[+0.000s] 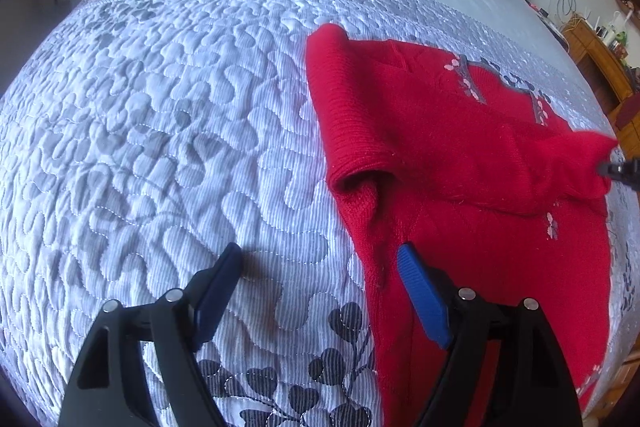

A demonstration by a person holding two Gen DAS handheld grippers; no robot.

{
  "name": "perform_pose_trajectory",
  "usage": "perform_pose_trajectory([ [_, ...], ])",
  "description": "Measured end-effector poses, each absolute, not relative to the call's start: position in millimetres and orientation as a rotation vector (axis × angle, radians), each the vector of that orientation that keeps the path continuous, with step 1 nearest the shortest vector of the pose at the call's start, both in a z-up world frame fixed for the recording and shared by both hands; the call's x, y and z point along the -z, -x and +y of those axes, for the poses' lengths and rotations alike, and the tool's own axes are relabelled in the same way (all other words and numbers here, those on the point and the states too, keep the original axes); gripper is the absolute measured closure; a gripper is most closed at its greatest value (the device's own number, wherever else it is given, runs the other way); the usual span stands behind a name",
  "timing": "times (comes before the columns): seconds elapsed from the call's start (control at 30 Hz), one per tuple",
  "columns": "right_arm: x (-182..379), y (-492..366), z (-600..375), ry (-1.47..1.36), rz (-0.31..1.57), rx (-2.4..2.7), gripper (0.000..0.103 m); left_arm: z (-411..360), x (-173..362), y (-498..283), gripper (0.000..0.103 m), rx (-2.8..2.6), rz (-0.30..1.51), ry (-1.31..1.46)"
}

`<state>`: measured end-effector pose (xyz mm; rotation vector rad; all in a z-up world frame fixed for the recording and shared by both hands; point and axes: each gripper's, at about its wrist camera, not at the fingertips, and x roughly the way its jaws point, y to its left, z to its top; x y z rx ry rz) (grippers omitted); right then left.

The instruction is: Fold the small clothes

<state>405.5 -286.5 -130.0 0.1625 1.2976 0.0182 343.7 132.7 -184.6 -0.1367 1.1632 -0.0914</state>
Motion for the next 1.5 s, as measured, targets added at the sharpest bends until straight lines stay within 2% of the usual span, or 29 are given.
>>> perform_pose_trajectory([
  [0.13, 161, -391, -327, -0.234, 1.349, 0.044, 0.090, 132, 184, -344, 0.023, 0.090, 1.160, 0.135],
  [0.17, 165, -389, -336, -0.268, 1.343, 0.038, 0.082, 133, 184, -344, 0.023, 0.090, 1.159, 0.134],
  [0.2, 171, -385, -347, -0.353, 1.337, 0.010, 0.067, 133, 184, -344, 0.023, 0.089, 1.159, 0.133],
  [0.37, 182, -381, -364, -0.480, 1.310, -0.037, 0.054, 132, 185, -344, 0.023, 0.090, 1.158, 0.133],
  [0.4, 182, -382, -363, -0.492, 1.304, -0.040, 0.054, 132, 185, -344, 0.023, 0.089, 1.158, 0.132],
  [0.43, 182, -384, -361, -0.492, 1.300, -0.039, 0.059, 132, 185, -344, 0.023, 0.089, 1.158, 0.131],
  [0.5, 177, -386, -354, -0.444, 1.299, -0.047, 0.089, 132, 185, -344, 0.023, 0.090, 1.158, 0.128],
  [0.57, 169, -390, -346, -0.386, 1.291, -0.052, 0.099, 132, 185, -344, 0.023, 0.091, 1.157, 0.131],
  [0.8, 119, -409, -357, -0.344, 1.132, -0.020, 0.100, 133, 186, -344, 0.022, 0.084, 1.153, 0.134],
  [0.93, 135, -425, -371, -0.291, 1.177, 0.085, 0.099, 127, 188, -343, 0.020, 0.078, 1.148, 0.096],
  [1.03, 163, -428, -376, -0.293, 1.241, 0.131, 0.089, 124, 189, -342, 0.019, 0.075, 1.144, 0.067],
  [1.1, 169, -422, -378, -0.351, 1.220, 0.103, 0.069, 123, 190, -343, 0.019, 0.076, 1.143, 0.061],
  [1.33, 172, -397, -384, -0.439, 1.221, 0.036, 0.066, 121, 190, -342, 0.019, 0.071, 1.143, 0.054],
  [1.37, 174, -395, -384, -0.453, 1.230, 0.022, 0.069, 120, 191, -342, 0.018, 0.070, 1.142, 0.051],
  [1.47, 171, -397, -378, -0.403, 1.250, 0.021, 0.100, 117, 192, -341, 0.017, 0.068, 1.139, 0.032],
  [1.5, 168, -397, -378, -0.383, 1.241, 0.028, 0.100, 116, 192, -341, 0.017, 0.068, 1.138, 0.028],
])
